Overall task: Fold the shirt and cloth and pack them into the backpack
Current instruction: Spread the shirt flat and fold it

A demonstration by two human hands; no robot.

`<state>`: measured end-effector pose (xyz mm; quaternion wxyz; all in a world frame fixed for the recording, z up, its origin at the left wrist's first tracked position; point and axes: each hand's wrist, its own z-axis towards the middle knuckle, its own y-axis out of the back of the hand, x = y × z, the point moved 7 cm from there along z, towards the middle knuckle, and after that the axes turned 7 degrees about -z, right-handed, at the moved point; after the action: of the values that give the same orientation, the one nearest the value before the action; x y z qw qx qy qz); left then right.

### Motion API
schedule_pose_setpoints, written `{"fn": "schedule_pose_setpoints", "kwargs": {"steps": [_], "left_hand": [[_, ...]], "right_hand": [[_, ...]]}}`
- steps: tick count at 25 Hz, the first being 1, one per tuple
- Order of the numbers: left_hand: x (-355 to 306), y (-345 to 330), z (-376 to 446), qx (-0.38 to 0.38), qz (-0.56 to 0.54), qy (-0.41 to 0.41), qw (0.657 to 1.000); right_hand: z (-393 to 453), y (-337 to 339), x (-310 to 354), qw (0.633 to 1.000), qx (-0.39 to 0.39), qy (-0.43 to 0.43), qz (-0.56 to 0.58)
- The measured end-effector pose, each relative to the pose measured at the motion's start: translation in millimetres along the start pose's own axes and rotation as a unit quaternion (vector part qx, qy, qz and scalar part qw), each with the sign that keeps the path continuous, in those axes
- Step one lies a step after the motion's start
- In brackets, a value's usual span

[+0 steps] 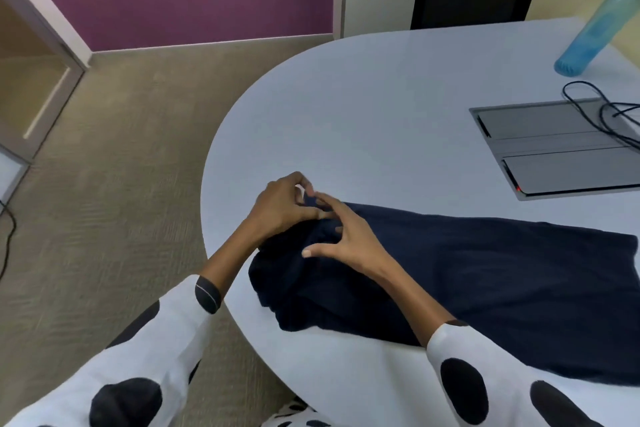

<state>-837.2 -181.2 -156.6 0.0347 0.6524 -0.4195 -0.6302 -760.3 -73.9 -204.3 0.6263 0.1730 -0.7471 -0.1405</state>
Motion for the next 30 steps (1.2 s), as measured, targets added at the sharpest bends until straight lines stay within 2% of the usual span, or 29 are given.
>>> {"fn": "schedule_pose_setpoints", "kwargs": {"steps": [2,4,5,7,8,9,10,12,13,15,18,20,25,28,30], "left_hand": [[-36.4,-22.0,-8.1,0.056,-0.023,-0.067,0.996],[-56.5,-27.6,-17.7,0.03,-0.078,-0.103,0.991],[-60.8,-21.8,-21.3,-0.02,-0.121,-0.114,0.986],[-47.9,-0.6,-24.6,-0.168,-0.168,-0.11,0.965],[-32.0,7.1,-24.6,-0.229,-0.155,-0.08,0.958],[-11.6,8.7,-22.3,-0.25,-0.127,-0.028,0.959],[9.7,3.1,-18.5,-0.221,-0.106,0.03,0.969],[38.8,-27.3,-16.1,-0.083,-0.115,0.088,0.986],[41.7,-41.9,-18.3,-0.024,-0.124,0.076,0.989],[28.1,-57.4,-21.4,0.028,-0.109,0.013,0.994],[-0.8,-65.1,-15.3,0.032,-0.038,-0.067,0.997],[-12.0,-71.4,-6.3,0.045,-0.008,-0.079,0.996],[-17.3,-90.4,16.7,0.019,0.021,-0.05,0.998],[8.4,-89.4,16.3,-0.062,0.002,0.002,0.998],[33.7,-87.8,9.1,-0.078,-0.012,0.038,0.996]], "right_hand": [[-6.5,11.4,11.4,0.999,-0.037,0.011,0.03],[-16.3,29.4,13.6,0.995,-0.097,0.008,0.035],[-21.4,36.9,10.7,0.993,-0.117,0.005,0.027],[-31.5,50.8,-0.7,0.989,-0.142,-0.016,0.035],[-37.0,57.5,-7.5,0.986,-0.152,-0.031,0.059],[-43.0,64.1,-13.0,0.982,-0.157,-0.042,0.099],[-48.2,69.1,-17.4,0.976,-0.155,-0.049,0.146],[-56.9,77.0,-21.1,0.964,-0.138,-0.045,0.221],[-60.5,81.4,-21.7,0.962,-0.129,-0.039,0.238],[-65.0,91.4,-27.5,0.964,-0.115,-0.024,0.238],[-71.1,110.0,-28.7,0.963,-0.105,-0.038,0.244],[-75.1,128.6,-28.1,0.966,-0.116,-0.062,0.223],[-69.9,139.2,-51.8,0.986,-0.125,-0.11,0.028],[-65.3,93.5,-87.6,0.987,-0.061,-0.133,-0.071],[-64.7,67.6,-105.4,0.982,-0.04,-0.147,-0.108]]}}
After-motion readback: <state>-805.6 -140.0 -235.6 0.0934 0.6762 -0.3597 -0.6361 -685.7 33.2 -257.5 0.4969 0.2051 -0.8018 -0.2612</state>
